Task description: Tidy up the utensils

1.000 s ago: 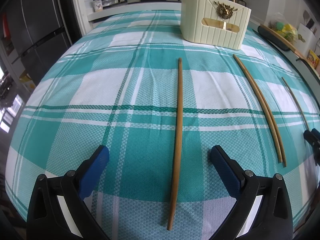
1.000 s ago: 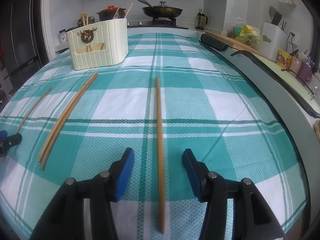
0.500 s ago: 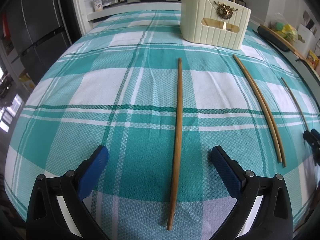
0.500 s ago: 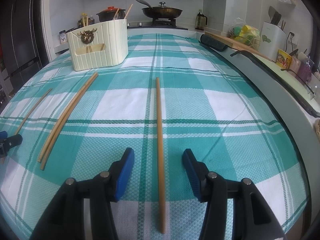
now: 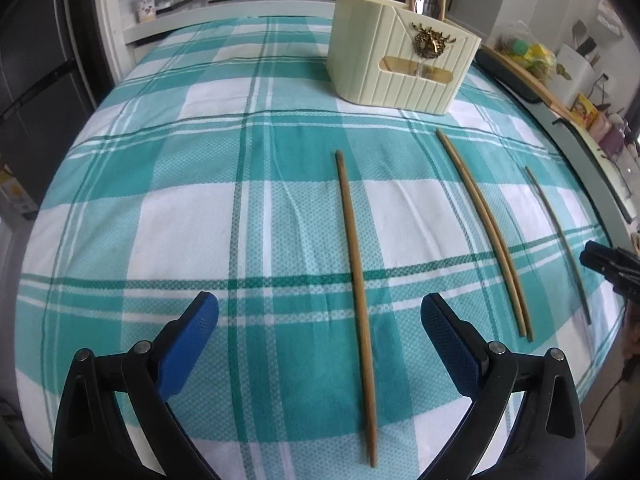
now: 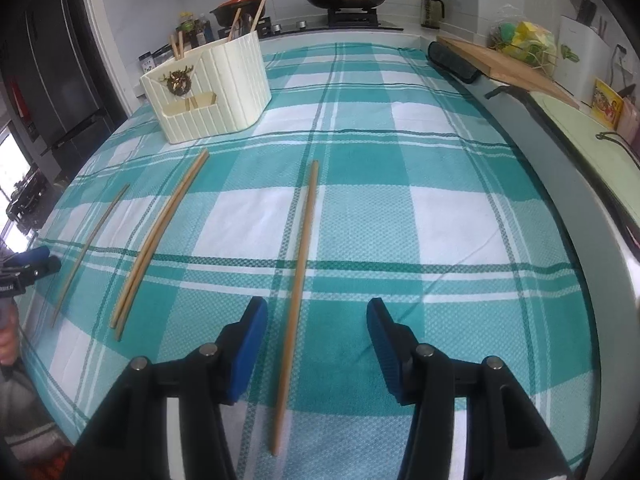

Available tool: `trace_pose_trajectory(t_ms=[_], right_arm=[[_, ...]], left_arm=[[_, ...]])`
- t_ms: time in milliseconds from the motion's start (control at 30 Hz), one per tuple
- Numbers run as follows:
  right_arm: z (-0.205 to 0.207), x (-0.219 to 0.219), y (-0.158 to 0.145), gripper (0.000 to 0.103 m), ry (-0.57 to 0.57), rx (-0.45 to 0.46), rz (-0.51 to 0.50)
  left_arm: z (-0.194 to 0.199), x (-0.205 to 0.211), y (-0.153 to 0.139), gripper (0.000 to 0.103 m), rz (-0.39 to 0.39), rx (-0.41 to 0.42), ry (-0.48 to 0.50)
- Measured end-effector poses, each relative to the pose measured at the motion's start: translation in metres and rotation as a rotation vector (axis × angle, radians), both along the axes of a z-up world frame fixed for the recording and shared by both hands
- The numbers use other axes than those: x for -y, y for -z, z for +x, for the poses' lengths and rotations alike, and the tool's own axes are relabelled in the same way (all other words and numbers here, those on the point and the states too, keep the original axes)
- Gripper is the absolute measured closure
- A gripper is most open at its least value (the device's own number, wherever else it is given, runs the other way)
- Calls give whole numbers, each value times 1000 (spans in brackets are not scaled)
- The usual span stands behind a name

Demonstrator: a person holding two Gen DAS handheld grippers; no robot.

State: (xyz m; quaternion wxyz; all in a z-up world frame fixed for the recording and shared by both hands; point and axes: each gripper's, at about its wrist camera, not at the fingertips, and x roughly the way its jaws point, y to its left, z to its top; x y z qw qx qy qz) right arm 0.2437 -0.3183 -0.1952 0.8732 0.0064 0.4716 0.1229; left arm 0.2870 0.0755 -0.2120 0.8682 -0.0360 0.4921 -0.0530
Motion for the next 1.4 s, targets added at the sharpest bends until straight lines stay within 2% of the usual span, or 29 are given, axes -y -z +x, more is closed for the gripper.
trace_pose_trajectory(t_ms=[200,300,400,467,500,600,667,700,733,867,1033,1267,1400], right_arm=[[35,-28,14,50,-76,-53,-115],[55,-32,19,51,-75,-73,-123],[78,-37,19,52,-74,-73,-135],[95,-38,19,57,-68,-80,-129],[103,-38,18,59,-65,-80,-127],[125,-38,18,71,-60,-87,-105],[137,-38,19,78,-51,-91,-99],[142,-38,19,86,-44,-90,-103],[145,-38,20,93,-39,-86,-107],[151,-35,18,97,-12,-82,-81],[138,-27,1,97,19,-30,4],[94,-22,-65,97,9,114,84],[61,-24,-105,97,-20,208,109]], left_arm=[[42,15,15,15,81,-68,54],[59,24,19,16,135,-77,70],[77,28,17,25,134,-92,83],[88,30,15,38,135,-103,83],[93,30,14,41,135,-110,86],[103,33,12,56,127,-122,94],[107,35,12,75,139,-119,97],[108,37,12,82,139,-116,102],[109,38,11,96,134,-113,105],[107,38,5,98,103,-80,93],[87,33,-35,98,53,40,71],[44,22,-107,98,-25,197,60],[16,17,-139,98,-54,276,62]])
